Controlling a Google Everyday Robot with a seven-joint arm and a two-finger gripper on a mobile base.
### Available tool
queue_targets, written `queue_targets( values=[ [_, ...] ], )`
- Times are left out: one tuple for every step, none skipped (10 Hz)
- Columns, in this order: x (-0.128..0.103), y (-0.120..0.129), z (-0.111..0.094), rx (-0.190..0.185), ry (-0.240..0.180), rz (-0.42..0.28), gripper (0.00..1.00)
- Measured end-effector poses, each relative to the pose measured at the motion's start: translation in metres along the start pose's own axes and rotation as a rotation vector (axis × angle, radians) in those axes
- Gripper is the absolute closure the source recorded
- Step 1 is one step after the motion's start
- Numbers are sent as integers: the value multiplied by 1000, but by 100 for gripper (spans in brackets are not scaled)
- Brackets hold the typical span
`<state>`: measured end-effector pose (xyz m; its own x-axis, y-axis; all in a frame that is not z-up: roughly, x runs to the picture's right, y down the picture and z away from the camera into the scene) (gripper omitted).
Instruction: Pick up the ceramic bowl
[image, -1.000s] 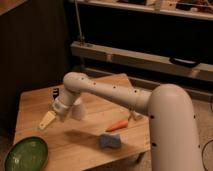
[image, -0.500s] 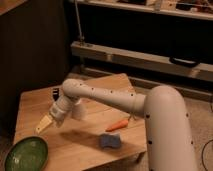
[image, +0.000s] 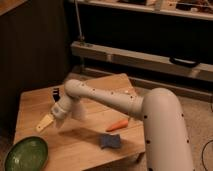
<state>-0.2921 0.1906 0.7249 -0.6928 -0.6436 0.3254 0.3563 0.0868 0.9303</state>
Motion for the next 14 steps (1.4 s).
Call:
queue_targets(
  values=[
    [0, 0, 0, 0, 0, -1, 20],
    [0, 0, 0, 0, -1, 0, 20],
    [0, 0, 0, 0, 0, 0, 20],
    [0, 0, 0, 0, -1, -1, 20],
    [0, 0, 0, 0, -1, 0, 20],
    [-1, 0, 0, -2, 0, -1, 20],
    [-5, -1, -7, -22, 14, -15, 20],
    [-8, -1, -15, -42, 30, -24, 20],
    [-9, -1, -15, -44, 31, -27, 20],
    [-9, -2, -14, -43, 29, -30, 20],
    [-9, -2, -15, -44, 31, -30, 20],
    [-10, -1, -16, -42, 32, -28, 20],
    [-11, 0, -15, -40, 32, -39, 20],
    [-16, 4, -20, -46, 35, -46, 20]
  ],
)
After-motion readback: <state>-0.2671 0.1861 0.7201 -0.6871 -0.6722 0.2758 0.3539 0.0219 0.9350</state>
